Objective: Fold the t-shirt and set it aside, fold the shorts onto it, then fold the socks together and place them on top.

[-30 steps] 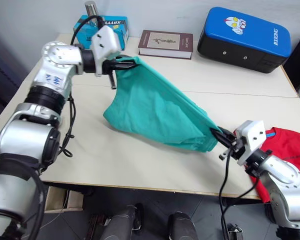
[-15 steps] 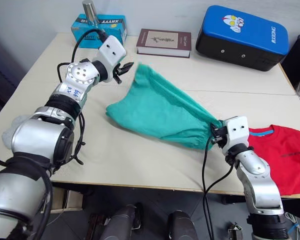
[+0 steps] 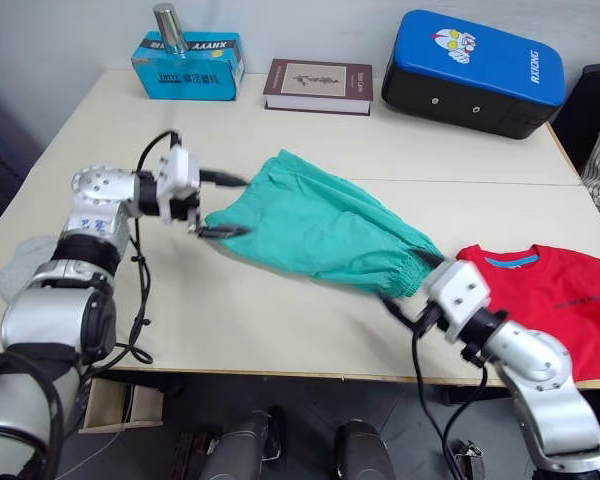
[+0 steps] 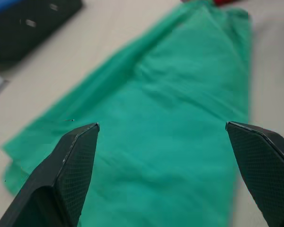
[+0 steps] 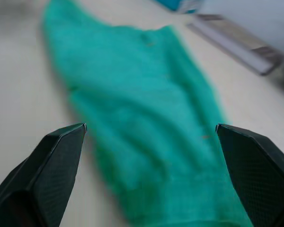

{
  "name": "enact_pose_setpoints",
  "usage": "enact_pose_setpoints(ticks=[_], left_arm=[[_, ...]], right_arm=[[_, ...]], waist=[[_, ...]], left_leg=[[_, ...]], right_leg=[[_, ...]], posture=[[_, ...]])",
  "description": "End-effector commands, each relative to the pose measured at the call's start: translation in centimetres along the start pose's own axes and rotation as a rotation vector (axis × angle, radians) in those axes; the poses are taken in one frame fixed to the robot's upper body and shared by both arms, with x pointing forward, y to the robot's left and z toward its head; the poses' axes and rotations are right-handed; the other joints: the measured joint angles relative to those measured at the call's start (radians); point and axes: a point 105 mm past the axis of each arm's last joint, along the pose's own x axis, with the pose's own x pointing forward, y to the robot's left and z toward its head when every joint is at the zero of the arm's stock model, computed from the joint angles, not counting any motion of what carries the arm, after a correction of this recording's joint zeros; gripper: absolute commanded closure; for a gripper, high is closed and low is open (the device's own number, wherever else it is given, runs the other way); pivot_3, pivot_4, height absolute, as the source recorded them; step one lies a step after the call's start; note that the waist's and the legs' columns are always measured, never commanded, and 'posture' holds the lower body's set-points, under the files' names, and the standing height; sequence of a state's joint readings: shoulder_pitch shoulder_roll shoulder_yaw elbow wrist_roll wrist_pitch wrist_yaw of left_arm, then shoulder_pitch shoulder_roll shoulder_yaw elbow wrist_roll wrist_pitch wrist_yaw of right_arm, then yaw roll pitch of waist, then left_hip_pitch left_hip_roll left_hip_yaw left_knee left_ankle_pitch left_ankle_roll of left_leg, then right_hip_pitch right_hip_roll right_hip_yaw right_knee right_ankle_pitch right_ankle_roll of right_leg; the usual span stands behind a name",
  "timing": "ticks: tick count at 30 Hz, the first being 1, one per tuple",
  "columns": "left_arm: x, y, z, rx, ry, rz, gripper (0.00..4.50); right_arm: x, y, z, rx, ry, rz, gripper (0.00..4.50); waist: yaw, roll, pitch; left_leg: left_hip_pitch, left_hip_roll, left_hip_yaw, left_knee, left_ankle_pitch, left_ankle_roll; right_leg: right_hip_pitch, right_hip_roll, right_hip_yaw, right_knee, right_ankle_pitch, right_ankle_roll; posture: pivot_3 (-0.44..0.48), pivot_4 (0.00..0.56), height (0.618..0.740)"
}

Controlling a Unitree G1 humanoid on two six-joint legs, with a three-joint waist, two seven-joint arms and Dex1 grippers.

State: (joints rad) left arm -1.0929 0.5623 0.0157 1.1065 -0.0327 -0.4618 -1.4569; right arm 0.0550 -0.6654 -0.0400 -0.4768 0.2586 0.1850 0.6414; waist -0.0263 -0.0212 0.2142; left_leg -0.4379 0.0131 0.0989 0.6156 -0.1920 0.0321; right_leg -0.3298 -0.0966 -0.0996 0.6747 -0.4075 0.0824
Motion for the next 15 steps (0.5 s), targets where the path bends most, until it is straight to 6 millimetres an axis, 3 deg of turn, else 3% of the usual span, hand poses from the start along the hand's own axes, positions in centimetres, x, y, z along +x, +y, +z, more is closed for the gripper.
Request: enact_pose_setpoints(ticks=[1,4,9,12,15], left_arm=[[0.7,-0.7,-0.5,0.139,0.062,0.006,0.01],[2.6,-1.0,-1.1,0.231,0.11,0.035,0.01],[4.6,0.0,-2.5,0.225,0.21,0.114,0.01],[5.4,0.1,-3.6,0.197,0.274,0.127,0.0],[6.0,0.9,-4.1,0.151,0.301,0.195,0.2]], right_arm=[[1.9,-0.1,0.2,-0.118,-0.002,-0.059,0.04],[3.1,-0.4,-1.1,-0.145,0.07,-0.097,0.04],[3.7,-1.2,-3.2,-0.223,0.201,-0.135,0.04],[3.6,-2.0,-3.9,-0.232,0.247,-0.157,0.64],[3.7,-2.8,-3.7,-0.242,0.243,-0.18,1.66]], waist=[[0.0,0.0,0.0],[0.009,-0.001,0.0],[0.028,-0.001,-0.001],[0.028,-0.002,-0.001],[0.026,-0.002,-0.002]], left_leg=[[0.0,0.0,-0.001,0.001,0.0,0.0],[-0.001,0.0,-0.003,0.005,0.0,0.0],[-0.002,-0.002,-0.005,0.008,-0.002,0.003],[-0.002,-0.002,-0.005,0.008,-0.002,0.003],[-0.001,-0.002,-0.005,0.008,-0.002,0.003]], right_leg=[[0.0,0.0,0.0,0.001,0.0,0.0],[0.001,-0.001,-0.001,0.002,0.0,0.0],[0.003,-0.003,-0.003,0.002,0.0,0.0],[0.004,-0.003,-0.004,0.002,0.0,0.0],[0.005,-0.003,-0.004,0.002,0.0,0.0]], posture=[[0.0,0.15,0.74],[0.0,0.15,0.74],[0.0,0.15,0.74],[0.0,0.15,0.74],[0.0,0.15,0.74]])
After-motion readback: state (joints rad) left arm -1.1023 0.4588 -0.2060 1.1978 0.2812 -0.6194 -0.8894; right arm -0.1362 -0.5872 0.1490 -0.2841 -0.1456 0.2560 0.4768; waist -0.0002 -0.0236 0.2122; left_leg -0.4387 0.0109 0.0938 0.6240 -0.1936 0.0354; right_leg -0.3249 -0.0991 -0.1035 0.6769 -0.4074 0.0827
